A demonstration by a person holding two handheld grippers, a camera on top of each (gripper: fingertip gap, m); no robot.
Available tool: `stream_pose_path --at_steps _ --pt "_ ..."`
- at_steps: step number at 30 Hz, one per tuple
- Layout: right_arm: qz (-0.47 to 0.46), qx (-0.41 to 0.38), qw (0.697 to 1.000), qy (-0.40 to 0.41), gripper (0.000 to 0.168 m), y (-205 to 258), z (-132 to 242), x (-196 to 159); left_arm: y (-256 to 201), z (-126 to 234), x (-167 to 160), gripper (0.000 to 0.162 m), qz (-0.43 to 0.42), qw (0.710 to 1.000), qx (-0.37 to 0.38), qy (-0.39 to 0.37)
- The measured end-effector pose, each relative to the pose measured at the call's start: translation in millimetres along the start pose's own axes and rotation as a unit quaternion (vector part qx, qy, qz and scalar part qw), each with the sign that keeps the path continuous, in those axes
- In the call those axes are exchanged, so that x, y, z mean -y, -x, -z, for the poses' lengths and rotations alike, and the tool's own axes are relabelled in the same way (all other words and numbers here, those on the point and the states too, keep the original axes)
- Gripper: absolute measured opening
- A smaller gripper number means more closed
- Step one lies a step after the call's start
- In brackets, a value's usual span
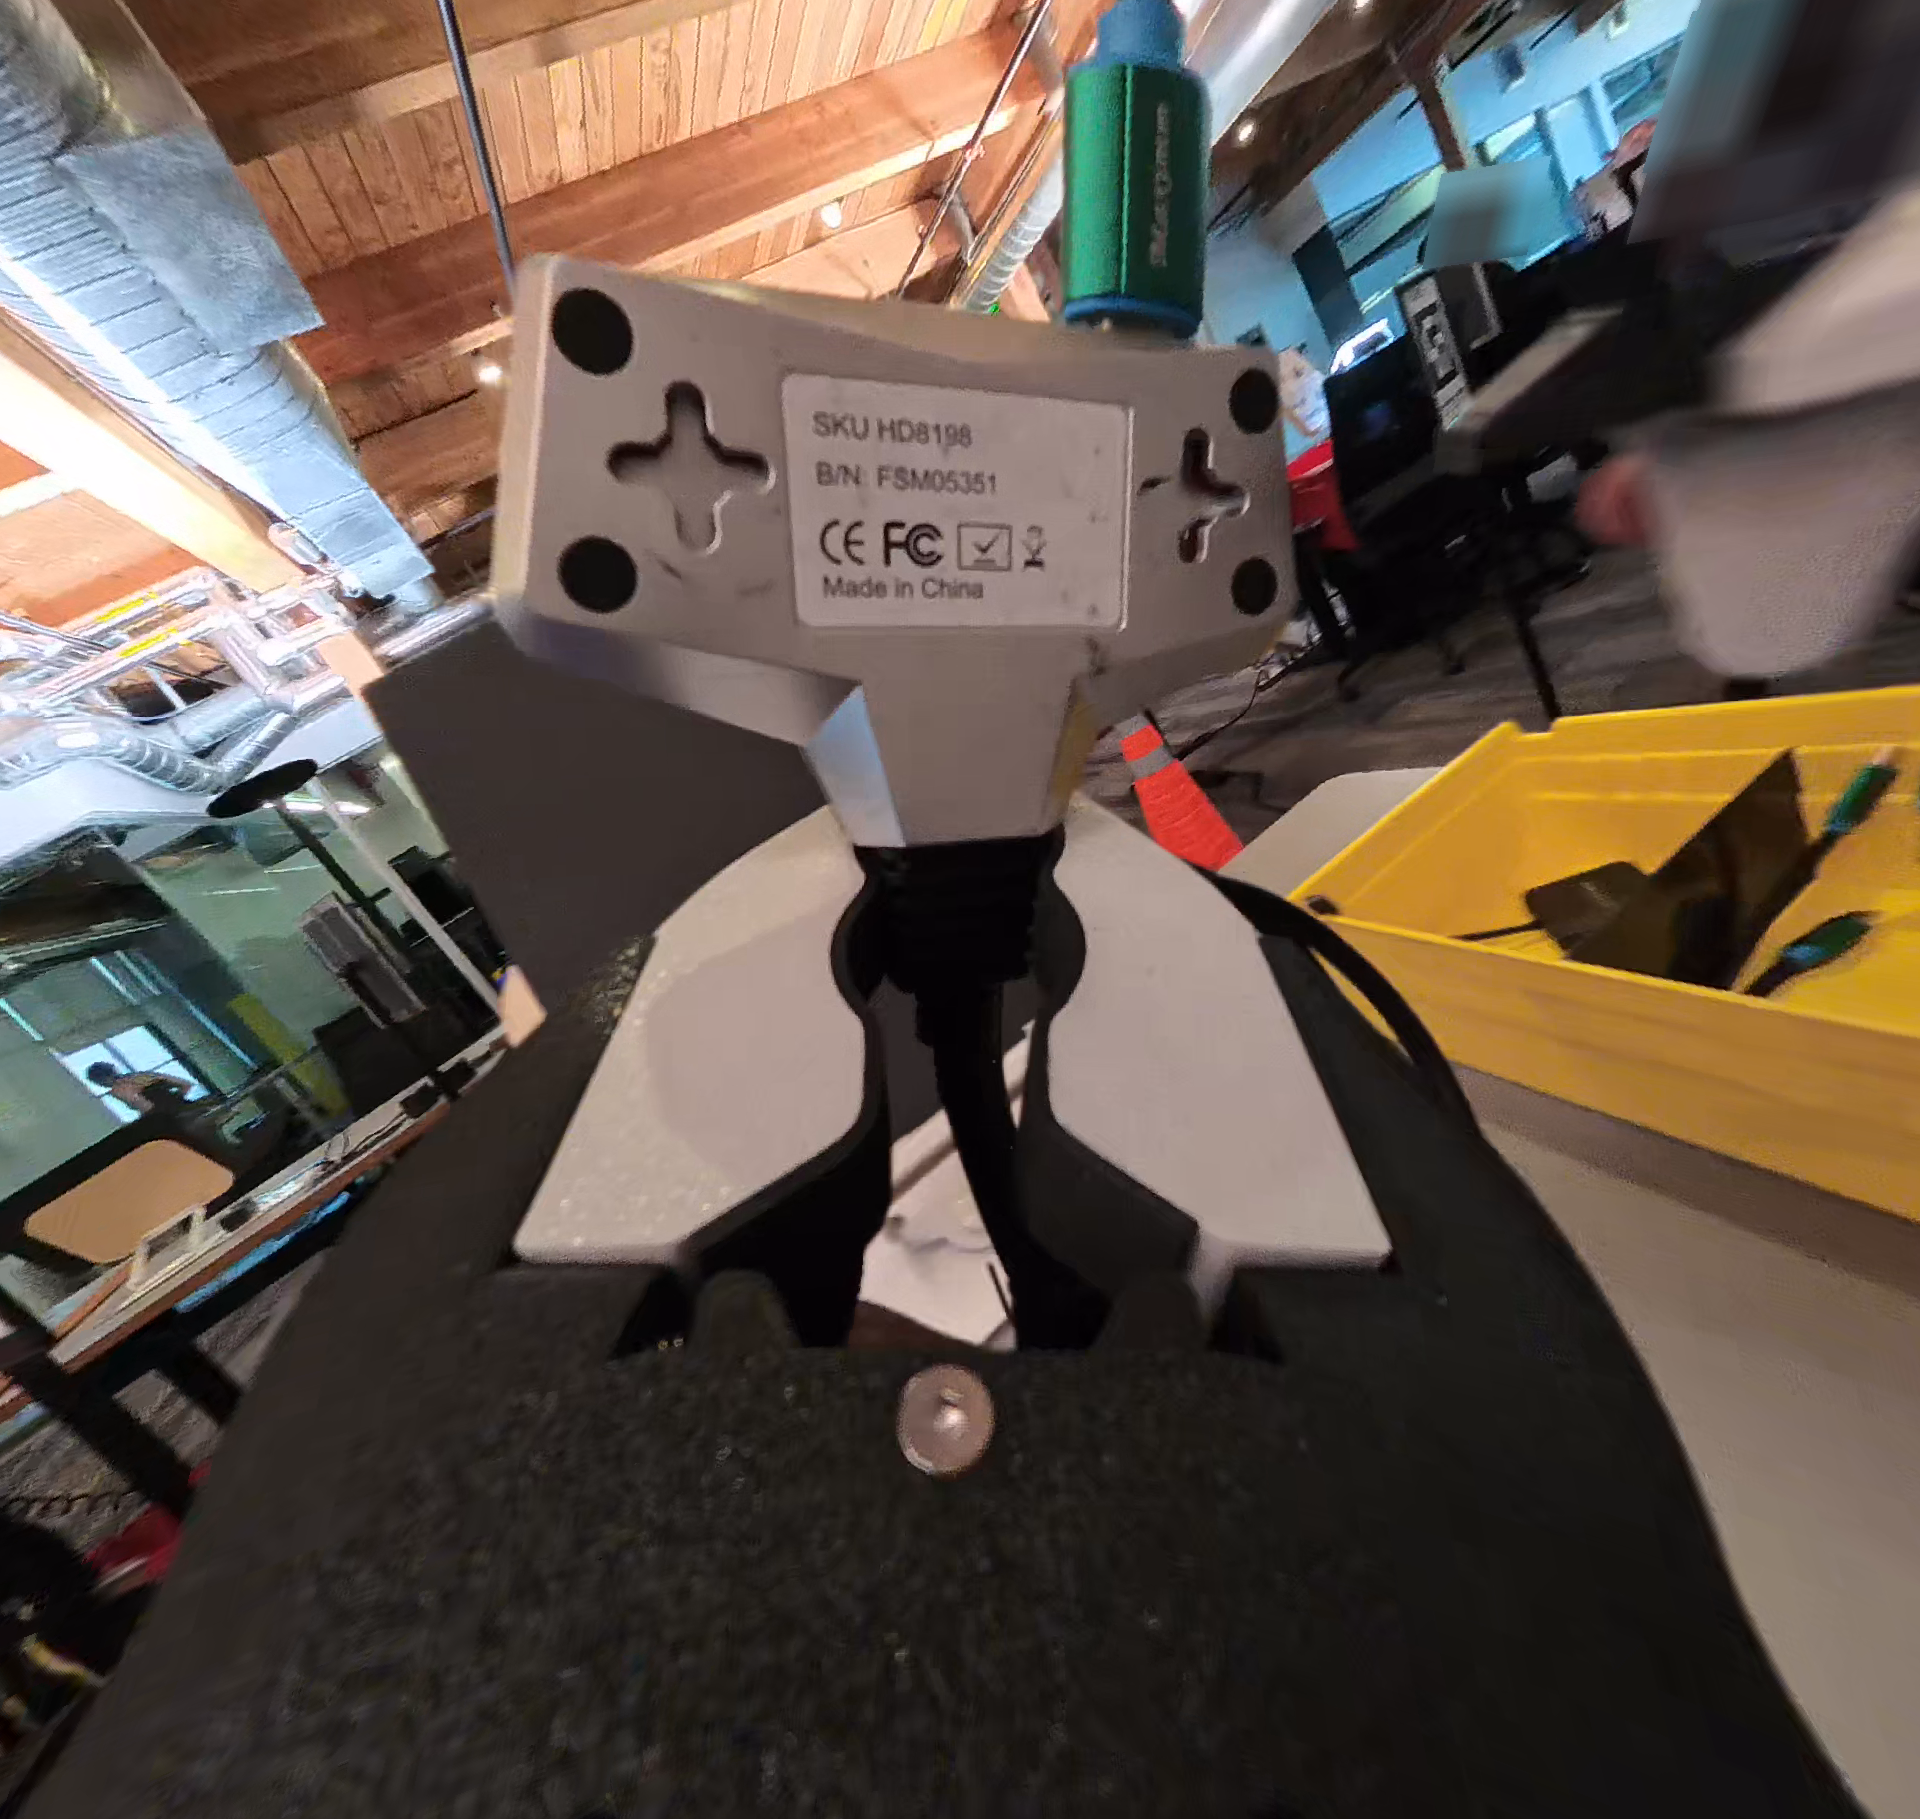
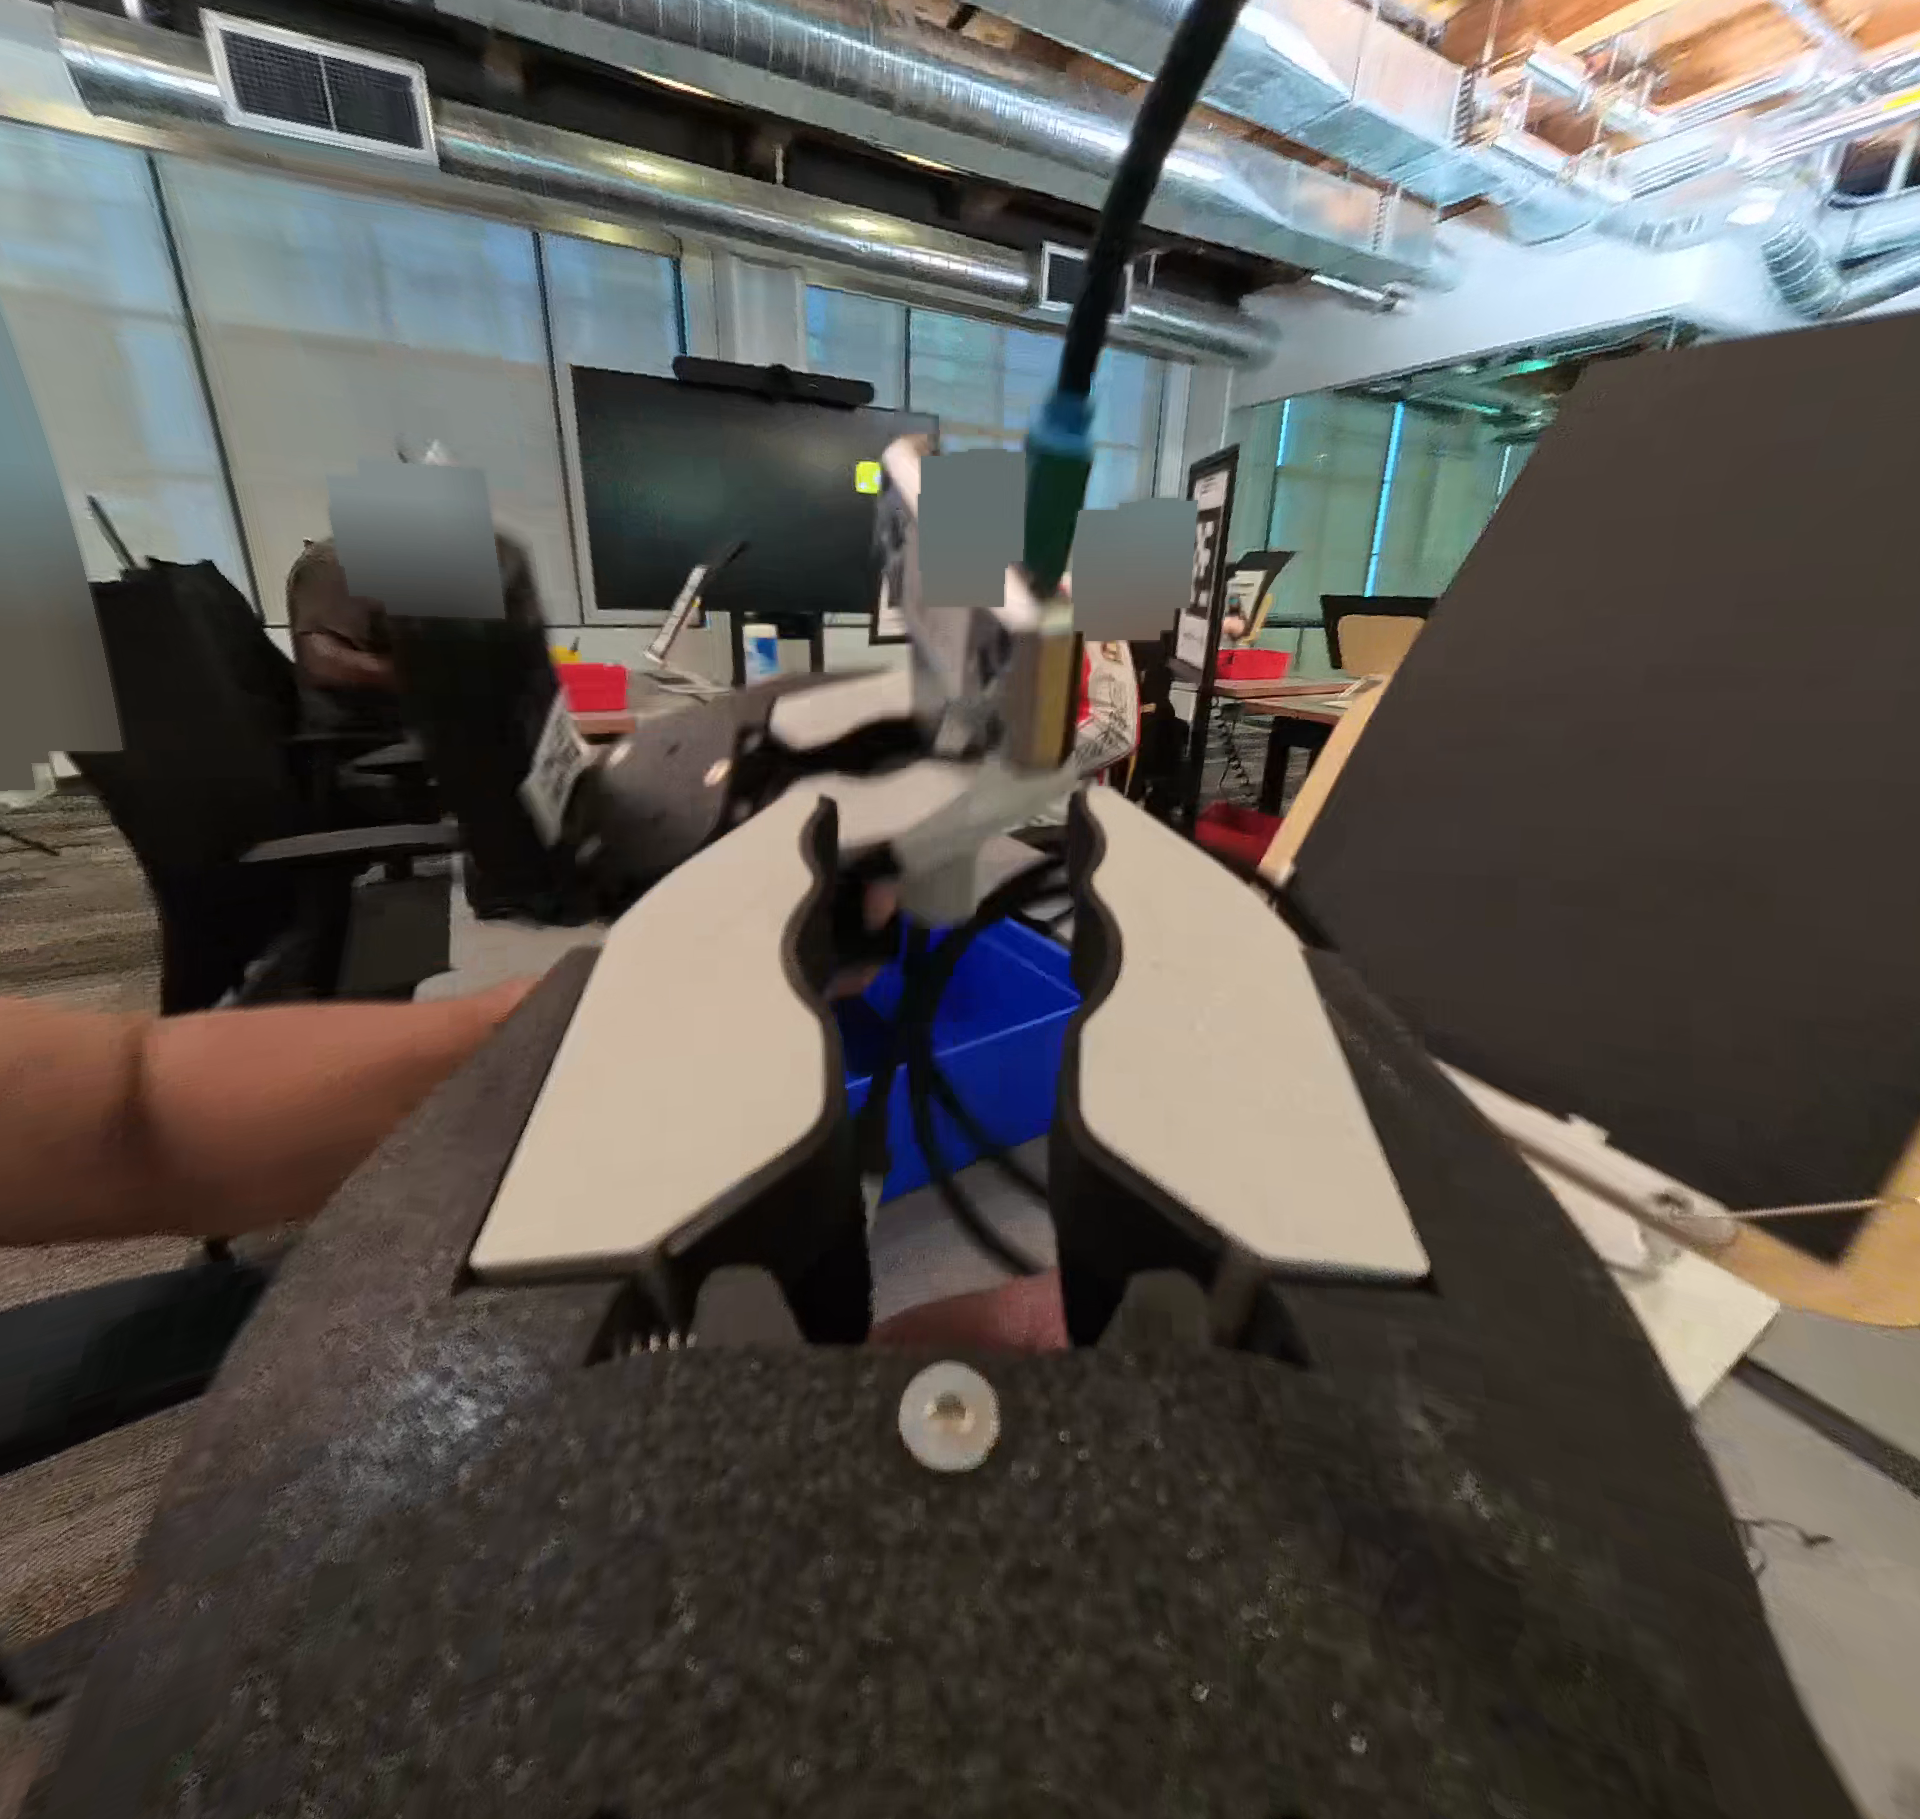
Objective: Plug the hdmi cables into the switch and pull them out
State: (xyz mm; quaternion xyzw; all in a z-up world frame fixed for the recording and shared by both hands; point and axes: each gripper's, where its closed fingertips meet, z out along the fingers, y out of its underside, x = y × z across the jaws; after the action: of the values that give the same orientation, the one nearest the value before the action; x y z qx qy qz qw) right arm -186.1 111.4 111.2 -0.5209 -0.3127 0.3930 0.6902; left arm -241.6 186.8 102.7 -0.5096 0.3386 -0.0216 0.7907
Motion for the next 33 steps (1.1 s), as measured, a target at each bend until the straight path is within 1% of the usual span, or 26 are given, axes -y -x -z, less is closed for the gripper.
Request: stream_pose_path --at_steps 3,6,8,9,11,13,15,17,18,20,22,24,26,29,31,33 --pt "0.023 0.002 1.000 0.000 0.041 -9.9 -5.4 -1.5 -29.2 8.7 -0.5 0.024 0.021 1.000 -0.003 -0.019" --pt "0.027 0.050 0.998 0.024 0.040 -3.4 -6.3 -20.3 -54.6 15.7 -9.5 0.024 0.045 0.998 -0.029 -0.022" --pt "0.031 0.085 0.996 0.018 0.029 5.5 -4.4 -28.1 -67.4 18.5 -18.8 0.024 0.061 0.997 -0.041 -0.022" --pt "0.036 0.085 0.996 0.019 0.021 4.9 -4.3 -33.1 -72.0 19.2 -24.2 0.024 0.072 0.996 -0.044 -0.021" --pt "0.030 0.096 0.994 0.032 0.019 3.9 -5.4 -45.3 -75.9 19.0 -37.6 0.025 0.102 0.994 -0.041 -0.012" --pt "0.040 0.083 0.994 0.053 0.019 -1.5 -9.2 -58.2 -80.4 15.2 -54.8 0.024 0.134 0.990 -0.044 0.014" --pt "0.099 0.055 0.991 0.078 0.019 -5.7 -15.9 -72.1 -82.4 10.8 -78.7 0.023 0.157 0.982 -0.057 0.084" --pt "0.155 0.031 0.982 0.105 0.019 -11.7 -24.2 -82.7 -82.6 18.6 -94.0 0.033 0.186 0.970 -0.081 0.131" --pt "0.178 0.019 0.977 0.112 0.020 -16.1 -28.3 -85.3 -79.4 28.1 -98.6 0.032 0.205 0.965 -0.082 0.142" --pt "0.244 0.001 0.960 0.137 0.020 -24.2 -36.6 -95.0 -77.8 51.6 -102.8 0.031 0.238 0.954 -0.094 0.158" --pt "0.312 -0.009 0.935 0.169 0.020 -27.0 -44.7 -113.4 -79.0 73.5 -102.8 0.036 0.255 0.944 -0.105 0.182" --pt "0.366 -0.007 0.913 0.181 0.020 -20.0 -52.3 -135.7 -78.4 92.2 -95.7 0.037 0.271 0.938 -0.105 0.187" --pt "0.399 0.005 0.896 0.193 0.020 -7.5 -56.5 -159.8 -79.2 106.9 -92.8 0.037 0.277 0.936 -0.098 0.193" --pt "0.449 0.019 0.871 0.198 0.019 8.6 -59.3 -186.2 -77.4 116.0 -101.5 0.035 0.251 0.942 -0.070 0.213" --pt "0.482 0.027 0.852 0.202 0.019 16.3 -59.4 -197.9 -79.9 116.3 -105.2 0.036 0.242 0.942 -0.071 0.222" --pt "0.491 0.021 0.847 0.202 0.019 18.2 -59.8 -203.9 -80.5 116.6 -110.6 0.039 0.237 0.941 -0.064 0.235"
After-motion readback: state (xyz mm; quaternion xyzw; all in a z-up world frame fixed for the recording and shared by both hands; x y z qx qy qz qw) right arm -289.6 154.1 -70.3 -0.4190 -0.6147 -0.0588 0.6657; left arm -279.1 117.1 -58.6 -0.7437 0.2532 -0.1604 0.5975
